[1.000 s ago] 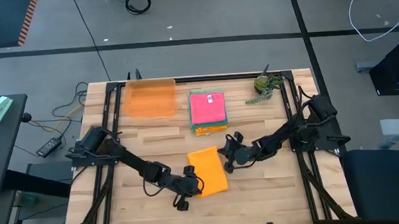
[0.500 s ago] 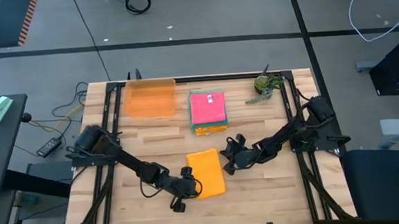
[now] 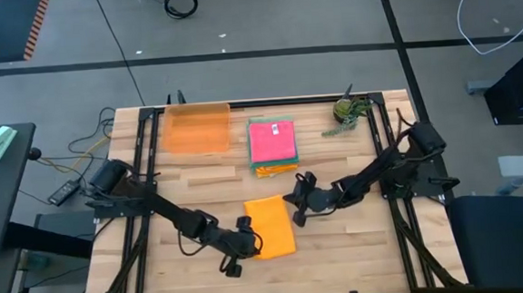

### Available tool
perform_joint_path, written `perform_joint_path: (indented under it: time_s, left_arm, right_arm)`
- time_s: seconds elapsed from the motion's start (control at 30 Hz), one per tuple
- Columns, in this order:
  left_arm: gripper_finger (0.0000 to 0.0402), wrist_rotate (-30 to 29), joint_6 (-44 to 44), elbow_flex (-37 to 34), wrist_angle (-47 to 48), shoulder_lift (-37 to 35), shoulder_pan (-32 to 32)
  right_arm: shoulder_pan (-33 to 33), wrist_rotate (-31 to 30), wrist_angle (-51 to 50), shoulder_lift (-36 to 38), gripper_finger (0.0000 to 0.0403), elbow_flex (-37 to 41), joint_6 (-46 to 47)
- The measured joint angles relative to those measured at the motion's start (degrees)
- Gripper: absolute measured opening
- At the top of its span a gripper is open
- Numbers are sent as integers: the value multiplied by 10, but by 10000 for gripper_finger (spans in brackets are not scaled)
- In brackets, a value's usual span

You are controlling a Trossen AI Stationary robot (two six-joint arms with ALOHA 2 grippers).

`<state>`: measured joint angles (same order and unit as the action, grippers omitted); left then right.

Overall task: Fold microfiber towels
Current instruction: Fold the orange towel

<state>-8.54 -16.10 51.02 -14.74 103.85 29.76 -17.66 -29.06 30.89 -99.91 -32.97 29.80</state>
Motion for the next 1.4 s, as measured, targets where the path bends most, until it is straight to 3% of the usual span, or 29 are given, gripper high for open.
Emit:
perform_joint_path:
  time_s: [0.23,0.5,0.77,1.03,1.23,1.33,1.4]
  left_arm:
    - [13,0,-30,0,-10,37,1]
    - [16,6,-38,0,13,43,-4]
    - [11,8,-16,3,93,36,-38]
    - [6,6,36,-1,183,-12,-73]
    - [25,7,75,0,258,-93,-101]
    - [28,8,78,-1,289,-126,-111]
    - [22,8,73,-1,280,-142,-114]
  right_arm:
    - [20,44,9,-45,3,-36,-26]
    - [22,49,-82,-46,3,-43,32]
    - [-33,47,-128,-36,3,-43,119]
    - [-108,72,-202,23,3,-40,200]
    - [-136,11,-252,105,3,-40,201]
    - [-134,-48,-242,132,3,-41,185]
    - [-119,-50,-213,129,3,-42,163]
